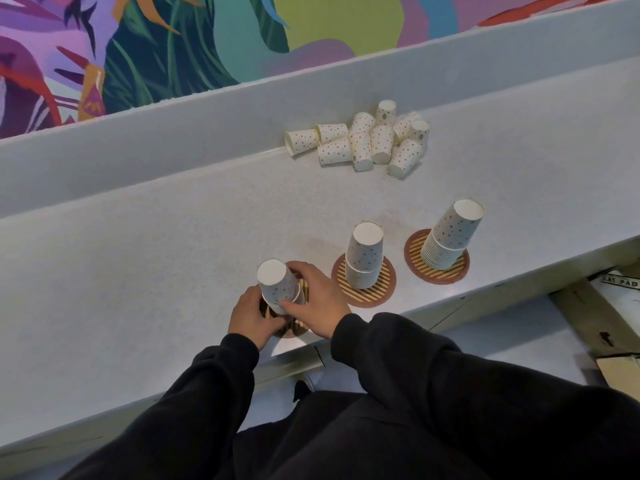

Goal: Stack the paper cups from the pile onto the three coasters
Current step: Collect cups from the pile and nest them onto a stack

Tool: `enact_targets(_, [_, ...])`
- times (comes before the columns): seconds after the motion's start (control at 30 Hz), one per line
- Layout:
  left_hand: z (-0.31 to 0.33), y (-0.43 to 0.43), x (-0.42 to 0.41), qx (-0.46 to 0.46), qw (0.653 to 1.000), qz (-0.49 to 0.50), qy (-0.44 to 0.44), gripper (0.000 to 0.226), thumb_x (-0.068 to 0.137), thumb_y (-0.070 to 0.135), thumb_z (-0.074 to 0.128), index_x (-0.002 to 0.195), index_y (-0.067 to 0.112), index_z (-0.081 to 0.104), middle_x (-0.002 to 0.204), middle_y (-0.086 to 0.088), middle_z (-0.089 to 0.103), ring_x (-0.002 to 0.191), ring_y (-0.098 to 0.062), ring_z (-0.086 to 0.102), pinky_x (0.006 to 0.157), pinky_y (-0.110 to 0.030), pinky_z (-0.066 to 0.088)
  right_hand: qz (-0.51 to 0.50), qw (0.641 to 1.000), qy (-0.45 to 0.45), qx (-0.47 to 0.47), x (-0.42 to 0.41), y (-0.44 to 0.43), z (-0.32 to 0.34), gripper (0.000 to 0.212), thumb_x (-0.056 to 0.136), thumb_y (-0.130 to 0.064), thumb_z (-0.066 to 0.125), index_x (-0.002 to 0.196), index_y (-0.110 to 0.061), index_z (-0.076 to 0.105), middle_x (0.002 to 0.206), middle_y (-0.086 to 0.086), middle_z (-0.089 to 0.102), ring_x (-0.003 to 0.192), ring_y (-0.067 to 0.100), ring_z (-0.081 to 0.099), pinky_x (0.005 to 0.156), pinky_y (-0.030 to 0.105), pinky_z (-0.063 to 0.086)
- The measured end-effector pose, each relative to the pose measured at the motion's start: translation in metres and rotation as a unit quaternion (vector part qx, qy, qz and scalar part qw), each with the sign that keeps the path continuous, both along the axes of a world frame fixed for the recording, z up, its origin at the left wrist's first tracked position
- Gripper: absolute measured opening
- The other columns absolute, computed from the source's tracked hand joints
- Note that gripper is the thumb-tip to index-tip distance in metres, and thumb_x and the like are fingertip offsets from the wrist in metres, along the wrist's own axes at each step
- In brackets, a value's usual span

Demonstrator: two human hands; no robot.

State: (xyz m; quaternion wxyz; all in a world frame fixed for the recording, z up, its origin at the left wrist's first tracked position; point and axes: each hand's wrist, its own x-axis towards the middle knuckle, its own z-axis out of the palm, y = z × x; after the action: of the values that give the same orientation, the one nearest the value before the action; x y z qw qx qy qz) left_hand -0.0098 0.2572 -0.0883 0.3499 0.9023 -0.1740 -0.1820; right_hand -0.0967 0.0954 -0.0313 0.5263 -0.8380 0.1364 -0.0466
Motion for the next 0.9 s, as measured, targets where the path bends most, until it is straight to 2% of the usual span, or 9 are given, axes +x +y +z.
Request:
enact_targets(0.17, [-0.005,0.000,-0.002,0.003,1.000,0.013,0.003,0.066,0.068,0.029,0.089,0.122,0.034,0.051,0.120,0.003,0.064,0.106,-0.019,0.062,0.092,-0.037,0.055,-0.008,0.998,0.044,0.042,-0.004,-0.002,-0.019,0.063,0.082,-0.038,0.083,0.135,-0.039,0.049,0.134,-0.014,0.063,0.121,0.008,0.059,0.102,0.028,0.051])
enact_targets(0.47, [-0.005,-0.001,0.001,0.003,1.000,0.022,0.022,0.074,0.064,0.029,0.095,0.124,0.029,0.053,0.123,0.005,0.062,0.108,-0.017,0.059,0.092,-0.031,0.051,-0.006,0.996,0.076,0.041,-0.008,-0.006,-0.034,0.075,0.081,-0.025,0.085,0.146,-0.030,0.047,0.143,-0.005,0.061,0.132,0.013,0.058,0.113,0.036,0.048])
enact_targets(0.67, [-0.006,-0.001,0.004,0.006,0.999,0.016,0.031,0.076,0.062,0.034,0.096,0.124,0.032,0.051,0.123,0.006,0.062,0.108,-0.016,0.059,0.092,-0.029,0.050,-0.009,0.995,0.097,0.038,-0.006,-0.010,-0.035,0.071,0.082,-0.025,0.085,0.144,-0.026,0.050,0.142,-0.003,0.063,0.131,0.014,0.059,0.112,0.035,0.049])
enact_targets(0.77, [-0.008,0.000,0.008,0.010,0.999,0.013,0.041,0.081,0.060,0.035,0.097,0.127,0.033,0.050,0.125,0.008,0.061,0.108,-0.014,0.057,0.095,-0.030,0.049,-0.001,0.992,0.115,0.042,-0.005,-0.012,-0.033,0.071,0.082,-0.023,0.085,0.144,-0.025,0.050,0.143,-0.002,0.062,0.132,0.016,0.058,0.113,0.039,0.048])
enact_targets(0.83, [-0.002,0.000,0.009,0.009,0.998,-0.001,0.059,0.083,0.061,0.028,0.096,0.129,0.032,0.049,0.123,0.010,0.059,0.108,-0.014,0.055,0.096,-0.031,0.049,0.011,0.991,0.126,0.049,-0.007,-0.013,-0.028,0.075,0.083,-0.017,0.082,0.148,-0.027,0.045,0.146,-0.002,0.059,0.136,0.018,0.055,0.114,0.043,0.047])
enact_targets(0.9, [0.007,0.004,0.019,0.008,0.996,-0.024,0.091,0.079,0.066,0.010,0.089,0.129,0.032,0.047,0.119,0.012,0.059,0.108,-0.016,0.056,0.093,-0.029,0.049,0.020,0.991,0.121,0.048,-0.009,-0.014,-0.013,0.076,0.085,-0.014,0.078,0.149,-0.028,0.041,0.150,-0.003,0.056,0.139,0.017,0.053,0.114,0.041,0.047])
